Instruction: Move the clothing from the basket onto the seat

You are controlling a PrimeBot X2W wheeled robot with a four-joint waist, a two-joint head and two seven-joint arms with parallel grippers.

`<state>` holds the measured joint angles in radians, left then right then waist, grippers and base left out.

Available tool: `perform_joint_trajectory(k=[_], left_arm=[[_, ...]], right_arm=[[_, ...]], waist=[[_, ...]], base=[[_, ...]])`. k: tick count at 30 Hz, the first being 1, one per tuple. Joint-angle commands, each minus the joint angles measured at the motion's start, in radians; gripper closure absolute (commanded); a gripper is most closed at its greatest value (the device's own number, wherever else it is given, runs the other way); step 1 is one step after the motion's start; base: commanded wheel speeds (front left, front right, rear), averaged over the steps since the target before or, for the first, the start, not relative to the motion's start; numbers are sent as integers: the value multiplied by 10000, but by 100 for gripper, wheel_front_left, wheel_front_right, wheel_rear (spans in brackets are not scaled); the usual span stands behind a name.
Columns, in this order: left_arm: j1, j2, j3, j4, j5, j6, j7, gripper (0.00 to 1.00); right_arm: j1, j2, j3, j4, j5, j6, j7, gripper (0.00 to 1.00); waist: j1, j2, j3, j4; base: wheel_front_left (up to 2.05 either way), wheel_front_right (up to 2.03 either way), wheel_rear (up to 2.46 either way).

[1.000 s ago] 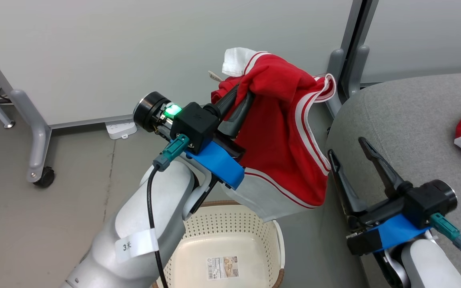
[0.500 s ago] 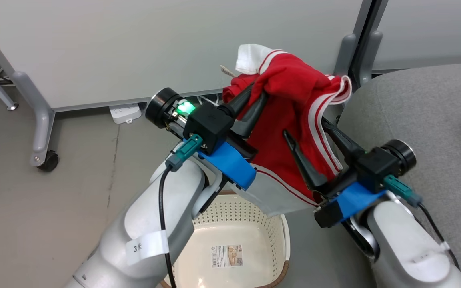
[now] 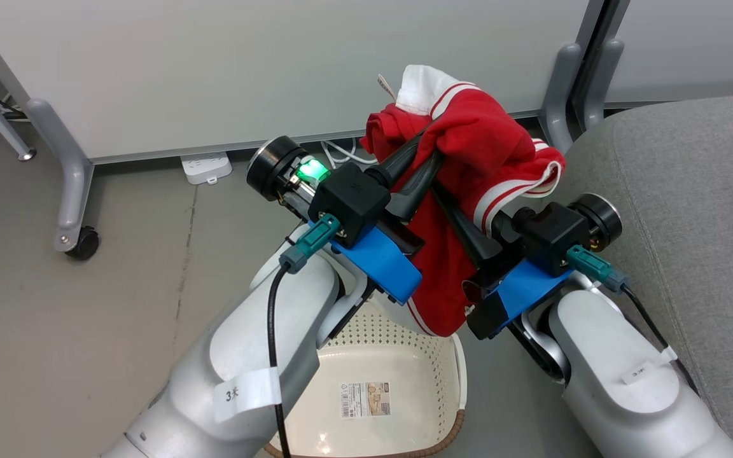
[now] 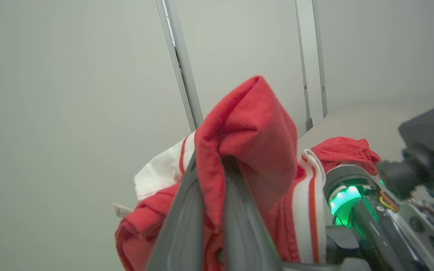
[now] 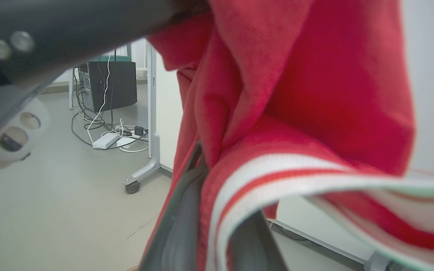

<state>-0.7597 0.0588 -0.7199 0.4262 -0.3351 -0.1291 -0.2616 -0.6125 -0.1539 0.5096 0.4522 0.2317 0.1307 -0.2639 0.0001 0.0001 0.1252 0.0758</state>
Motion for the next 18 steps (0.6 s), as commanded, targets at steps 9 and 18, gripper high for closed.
perform_joint_trajectory(k=[9, 18], left_arm=[[-90, -37, 86, 90, -48, -19, -52, 100], [-89, -41, 152, 97, 65, 11, -51, 0]], right_arm=[[-103, -46, 180, 21, 214, 1, -10, 100], [-120, -49, 204, -64, 241, 1, -10, 100]], waist=[[-1, -1, -108, -112], [-1, -1, -102, -170]], base=[[0, 0, 0], [0, 0, 0]])
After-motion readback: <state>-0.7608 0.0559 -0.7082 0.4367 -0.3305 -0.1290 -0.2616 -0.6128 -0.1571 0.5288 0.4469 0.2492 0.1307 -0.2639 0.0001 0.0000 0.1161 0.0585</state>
